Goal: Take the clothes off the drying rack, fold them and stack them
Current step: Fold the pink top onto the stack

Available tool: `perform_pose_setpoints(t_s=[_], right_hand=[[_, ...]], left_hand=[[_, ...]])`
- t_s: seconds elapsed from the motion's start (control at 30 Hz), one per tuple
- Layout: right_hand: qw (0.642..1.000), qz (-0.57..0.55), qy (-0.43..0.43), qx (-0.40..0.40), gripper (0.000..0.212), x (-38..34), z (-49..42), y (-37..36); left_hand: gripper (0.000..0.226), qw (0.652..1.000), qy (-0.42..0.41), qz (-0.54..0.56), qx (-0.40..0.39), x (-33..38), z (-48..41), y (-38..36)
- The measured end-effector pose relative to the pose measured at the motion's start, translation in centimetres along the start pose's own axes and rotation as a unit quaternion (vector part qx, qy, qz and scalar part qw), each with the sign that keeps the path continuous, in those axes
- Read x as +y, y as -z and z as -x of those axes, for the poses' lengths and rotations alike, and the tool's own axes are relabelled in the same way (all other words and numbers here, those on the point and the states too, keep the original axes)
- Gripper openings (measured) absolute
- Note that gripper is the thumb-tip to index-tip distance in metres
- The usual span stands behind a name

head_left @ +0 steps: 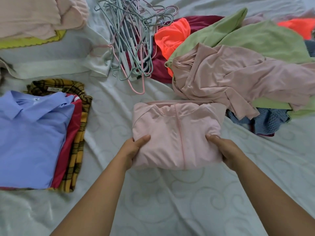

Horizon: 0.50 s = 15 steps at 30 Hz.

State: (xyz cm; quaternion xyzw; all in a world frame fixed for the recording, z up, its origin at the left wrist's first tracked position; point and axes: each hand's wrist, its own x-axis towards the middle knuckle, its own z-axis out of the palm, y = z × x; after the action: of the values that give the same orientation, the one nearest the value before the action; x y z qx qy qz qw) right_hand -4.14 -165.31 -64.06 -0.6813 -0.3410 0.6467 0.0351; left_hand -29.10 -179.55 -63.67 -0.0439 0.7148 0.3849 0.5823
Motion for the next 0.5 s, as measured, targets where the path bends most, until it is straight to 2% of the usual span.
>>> perform_pose_setpoints(t_s=[0.1,0.23,0.37,0.5], right_hand=[[0.998,-0.025,-0.045,-0.033,0.058,2.2,1.4,-0.2],[0.989,-0.087,-0.104,-0.056,0.035,7.6,5.1,-1.0],[0.976,-0.155,-0.118,-0.099,0.021,10.0,7.8,-1.6],[0.984,-0.135,-0.085,-0.083,0.019,10.1,9.5,-1.5]], left_hand=[[0.04,0.999,0.032,0.024,0.002,-1.9,2.3,1.1],[0.061,0.996,0.046,0.067,-0.025,-6.8,6.0,3.2],[0.029,0.992,0.042,0.115,-0.031,-9.4,8.6,3.1],[0.054,0.998,-0.055,0.034,-0.019,-8.2,10.4,3.1]])
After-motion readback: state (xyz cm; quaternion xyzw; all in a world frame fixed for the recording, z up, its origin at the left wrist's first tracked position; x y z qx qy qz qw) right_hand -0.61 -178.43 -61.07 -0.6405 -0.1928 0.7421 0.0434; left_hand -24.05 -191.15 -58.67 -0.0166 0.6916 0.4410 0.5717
